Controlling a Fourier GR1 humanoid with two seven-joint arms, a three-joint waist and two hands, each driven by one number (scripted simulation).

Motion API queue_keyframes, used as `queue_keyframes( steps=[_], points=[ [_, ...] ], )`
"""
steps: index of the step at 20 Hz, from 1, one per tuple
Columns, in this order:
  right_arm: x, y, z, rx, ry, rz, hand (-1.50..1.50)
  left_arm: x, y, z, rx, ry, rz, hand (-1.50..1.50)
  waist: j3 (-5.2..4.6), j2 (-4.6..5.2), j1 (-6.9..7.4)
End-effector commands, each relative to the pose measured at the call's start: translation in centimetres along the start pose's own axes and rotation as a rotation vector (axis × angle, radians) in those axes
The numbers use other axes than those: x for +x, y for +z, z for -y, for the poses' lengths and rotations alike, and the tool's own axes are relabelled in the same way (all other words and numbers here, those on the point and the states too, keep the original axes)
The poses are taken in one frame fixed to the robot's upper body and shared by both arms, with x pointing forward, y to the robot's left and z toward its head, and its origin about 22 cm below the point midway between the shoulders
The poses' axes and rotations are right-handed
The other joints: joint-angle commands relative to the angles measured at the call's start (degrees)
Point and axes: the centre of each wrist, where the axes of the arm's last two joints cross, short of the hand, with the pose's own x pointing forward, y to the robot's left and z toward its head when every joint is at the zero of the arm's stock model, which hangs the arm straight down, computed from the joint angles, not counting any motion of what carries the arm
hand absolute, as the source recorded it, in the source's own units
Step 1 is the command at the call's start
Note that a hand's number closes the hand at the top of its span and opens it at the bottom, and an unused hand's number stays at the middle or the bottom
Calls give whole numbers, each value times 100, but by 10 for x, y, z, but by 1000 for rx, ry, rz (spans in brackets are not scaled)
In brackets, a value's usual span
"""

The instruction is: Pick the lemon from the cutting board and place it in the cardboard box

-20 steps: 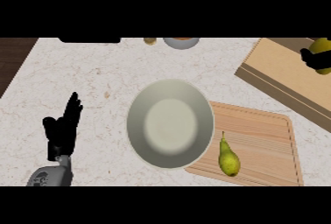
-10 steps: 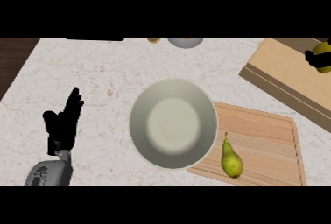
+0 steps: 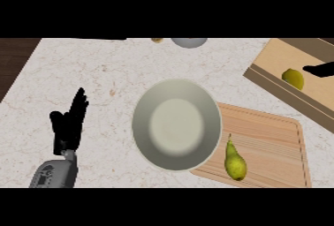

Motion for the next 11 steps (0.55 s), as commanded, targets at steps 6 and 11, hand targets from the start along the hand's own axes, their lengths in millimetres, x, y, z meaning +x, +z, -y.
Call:
queue_keyframes(
  steps=[6,11],
  points=[
    [-19,0,14,-74,-471,124,-150,-3,9,1,-18,-1,9,0,8,-31,-25],
    [-63,13,43,-132,-594,84,-150,2,6,-2,11,-16,-8,0,5,-33,-80]
  ],
)
